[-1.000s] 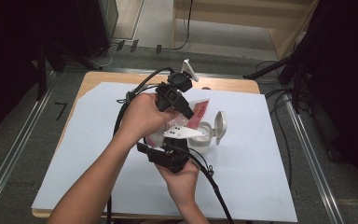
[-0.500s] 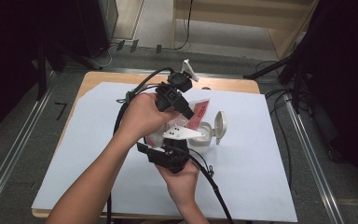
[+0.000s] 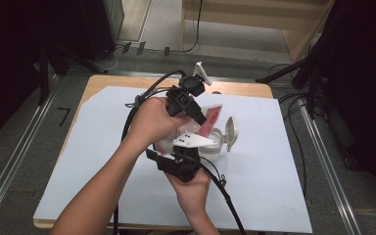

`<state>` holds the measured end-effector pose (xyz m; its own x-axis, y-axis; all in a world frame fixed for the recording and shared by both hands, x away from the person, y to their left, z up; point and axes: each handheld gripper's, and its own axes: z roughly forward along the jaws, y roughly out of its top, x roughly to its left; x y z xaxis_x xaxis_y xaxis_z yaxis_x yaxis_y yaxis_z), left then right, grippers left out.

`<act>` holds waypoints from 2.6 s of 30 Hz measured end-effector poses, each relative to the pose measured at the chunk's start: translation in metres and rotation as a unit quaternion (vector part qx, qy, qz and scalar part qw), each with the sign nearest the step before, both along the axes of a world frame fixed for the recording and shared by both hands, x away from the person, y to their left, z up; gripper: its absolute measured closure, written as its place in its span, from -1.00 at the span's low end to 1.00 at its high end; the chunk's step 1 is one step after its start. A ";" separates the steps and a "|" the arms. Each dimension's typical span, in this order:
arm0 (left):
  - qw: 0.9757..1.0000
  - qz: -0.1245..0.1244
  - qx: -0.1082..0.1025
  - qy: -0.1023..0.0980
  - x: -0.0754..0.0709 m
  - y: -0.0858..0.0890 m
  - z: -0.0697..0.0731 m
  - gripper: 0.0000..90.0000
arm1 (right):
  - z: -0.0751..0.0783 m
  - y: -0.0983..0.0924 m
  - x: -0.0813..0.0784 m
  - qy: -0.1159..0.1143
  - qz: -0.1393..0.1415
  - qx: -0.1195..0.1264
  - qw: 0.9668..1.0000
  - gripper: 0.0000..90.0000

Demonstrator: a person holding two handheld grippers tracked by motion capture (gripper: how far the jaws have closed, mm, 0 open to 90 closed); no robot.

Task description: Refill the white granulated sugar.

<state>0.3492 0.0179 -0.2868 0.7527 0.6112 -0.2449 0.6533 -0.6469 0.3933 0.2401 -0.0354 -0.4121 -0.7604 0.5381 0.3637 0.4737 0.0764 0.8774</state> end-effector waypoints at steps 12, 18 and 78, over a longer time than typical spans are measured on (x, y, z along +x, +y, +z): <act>1.000 -0.002 0.003 -0.005 -0.001 -0.002 0.000 0.90 | 0.000 -0.001 0.000 -0.003 -0.001 0.001 1.000 0.48; 1.000 -0.002 0.004 -0.005 -0.002 -0.002 0.001 0.90 | -0.001 0.000 -0.001 -0.005 -0.002 0.001 1.000 0.48; 1.000 -0.011 -0.005 0.022 0.006 -0.004 0.001 0.89 | 0.005 -0.005 -0.002 0.000 0.000 -0.008 1.000 0.46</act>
